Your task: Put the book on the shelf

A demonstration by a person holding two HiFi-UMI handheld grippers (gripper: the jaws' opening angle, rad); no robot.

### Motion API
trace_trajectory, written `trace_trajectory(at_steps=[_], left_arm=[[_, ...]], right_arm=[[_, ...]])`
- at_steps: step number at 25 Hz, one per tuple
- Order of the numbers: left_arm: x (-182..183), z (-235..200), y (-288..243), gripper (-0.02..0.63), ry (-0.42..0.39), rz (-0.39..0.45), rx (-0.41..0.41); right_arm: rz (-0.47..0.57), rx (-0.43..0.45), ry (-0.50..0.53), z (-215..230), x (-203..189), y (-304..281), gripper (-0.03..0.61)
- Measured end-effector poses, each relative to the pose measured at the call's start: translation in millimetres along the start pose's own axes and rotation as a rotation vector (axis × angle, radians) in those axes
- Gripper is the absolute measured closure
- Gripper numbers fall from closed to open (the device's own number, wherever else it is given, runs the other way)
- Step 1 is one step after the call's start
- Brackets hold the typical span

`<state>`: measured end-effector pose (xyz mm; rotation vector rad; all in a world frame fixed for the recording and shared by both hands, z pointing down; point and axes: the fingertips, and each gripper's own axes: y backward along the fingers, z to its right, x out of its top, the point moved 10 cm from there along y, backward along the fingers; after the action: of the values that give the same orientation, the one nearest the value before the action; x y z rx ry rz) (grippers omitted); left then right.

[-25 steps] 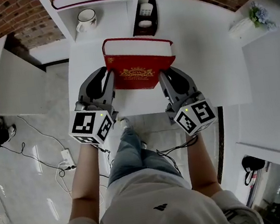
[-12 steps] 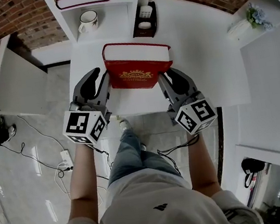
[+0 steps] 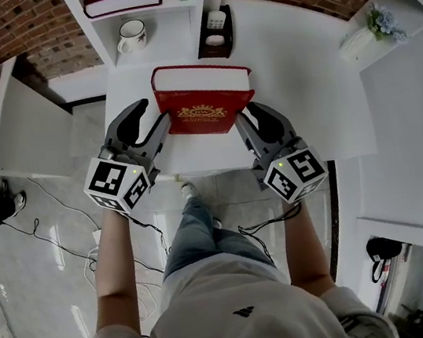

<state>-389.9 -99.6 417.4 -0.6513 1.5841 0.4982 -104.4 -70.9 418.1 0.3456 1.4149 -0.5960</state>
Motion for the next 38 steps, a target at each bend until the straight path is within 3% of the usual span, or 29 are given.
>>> trace_trajectory(at_steps=[11,16,27,38], left_arm=[[7.5,-0.9,13.1,0.407,-0.018,0.001,-0.044],[4.0,-17.9,10.3,0.405,-0.005,-0.020,-0.123],[7.4,-60.1,-12.3,0.374,-0.041,-0.110,-0.464],[-1.2,-68.2,-42.6,0.359,-0.072,-0.144,-0.715]], right_arm=[[0.004,-0.044,-0.016,-32.2,2.7,17.5,0.462],[0.007,-0.110,-0.034,-52.9,0.7,13.3,0.539],[0.031,-0.248,-0.074,-102.1,6.4,-37.6,0.552],[0.033,-0.408,-0.078,-133.3,3.5,-54.9,0.552]])
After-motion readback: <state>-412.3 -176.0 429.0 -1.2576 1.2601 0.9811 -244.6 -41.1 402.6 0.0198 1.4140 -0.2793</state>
